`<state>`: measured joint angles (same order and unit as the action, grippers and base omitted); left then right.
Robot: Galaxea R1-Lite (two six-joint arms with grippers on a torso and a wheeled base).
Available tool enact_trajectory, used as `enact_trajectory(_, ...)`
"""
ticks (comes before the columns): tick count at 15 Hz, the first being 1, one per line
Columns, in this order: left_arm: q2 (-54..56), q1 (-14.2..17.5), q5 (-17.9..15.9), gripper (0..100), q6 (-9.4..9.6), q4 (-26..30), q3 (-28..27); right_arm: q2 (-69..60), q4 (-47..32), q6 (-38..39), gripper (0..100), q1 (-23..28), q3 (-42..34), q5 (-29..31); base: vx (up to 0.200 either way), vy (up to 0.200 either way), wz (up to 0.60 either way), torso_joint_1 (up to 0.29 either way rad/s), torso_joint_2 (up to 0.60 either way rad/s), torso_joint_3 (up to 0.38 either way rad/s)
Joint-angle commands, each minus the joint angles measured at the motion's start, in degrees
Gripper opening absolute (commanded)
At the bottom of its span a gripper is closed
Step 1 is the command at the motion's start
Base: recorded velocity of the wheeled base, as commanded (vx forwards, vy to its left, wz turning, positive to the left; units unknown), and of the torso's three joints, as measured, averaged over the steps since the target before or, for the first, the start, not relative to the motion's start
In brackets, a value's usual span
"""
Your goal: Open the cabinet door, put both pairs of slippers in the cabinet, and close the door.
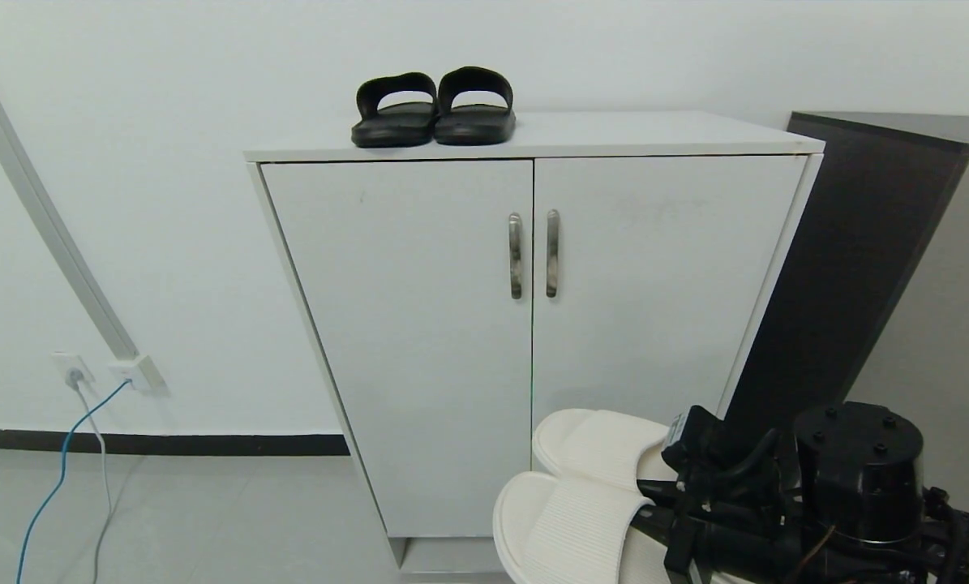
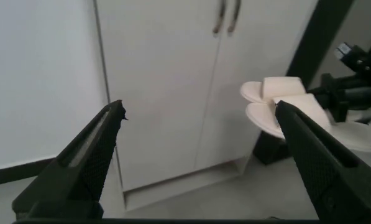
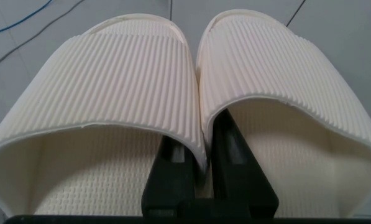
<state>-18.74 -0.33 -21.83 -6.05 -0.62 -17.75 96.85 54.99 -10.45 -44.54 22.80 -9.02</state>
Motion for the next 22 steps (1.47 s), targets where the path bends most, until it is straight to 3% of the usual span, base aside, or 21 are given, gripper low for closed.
enact_trajectory(1, -6.84, -0.02, -3.04, 100, -0.02, -0.17, -2.64, 0.00, 0.03, -0.01, 0, -0.02, -0.12, -0.03, 0.000, 0.000, 0.00, 0.000, 0.00, 0.000)
enact_trajectory(8, -24.07, -0.20, -13.76, 100, -0.37, -0.70, -12.31, 0.26, 0.03, -0.10, 0, -0.02, -0.12, 0.41, 0.000, 0.000, 0.00, 0.000, 0.00, 0.000)
enact_trajectory(12, -37.60, -2.75, -14.90, 100, -0.37, -16.78, -13.63, 0.18, 0.03, -0.10, 0, -0.02, -0.21, 0.41, 0.000, 0.000, 0.00, 0.000, 0.00, 0.000)
enact_trajectory(14, -41.82, -5.12, -14.73, 100, -0.46, -19.33, -16.62, 0.18, 0.03, -0.01, 0, -0.02, -0.30, 0.41, 0.000, 0.000, 0.00, 0.000, 0.00, 0.000)
enact_trajectory(16, -44.46, -8.64, -12.88, 100, -2.48, -19.24, -21.19, 0.09, 0.03, -0.01, 0, 0.25, -0.30, 0.85, 0.000, 0.000, 0.00, 0.000, 0.00, 0.000)
enact_trajectory(18, -47.18, -13.73, -11.57, 100, -7.31, -19.33, -25.32, 0.09, 0.03, -0.01, 0, 0.34, -0.30, 1.64, 0.000, 0.000, 0.00, 0.000, 0.00, 0.000)
enact_trajectory(19, -49.03, -15.93, -11.48, 100, -8.54, -19.51, -26.81, 0.18, 0.03, -0.01, 0, 0.34, -0.21, 1.73, 0.000, 0.000, 0.00, 0.000, 0.00, 0.000)
enact_trajectory(22, -55.35, -19.71, -11.48, 100, -8.98, -21.35, -30.85, 0.09, 0.03, 0.08, 0, 0.34, -0.21, 1.73, 0.000, 0.000, 0.00, 0.000, 0.00, 0.000)
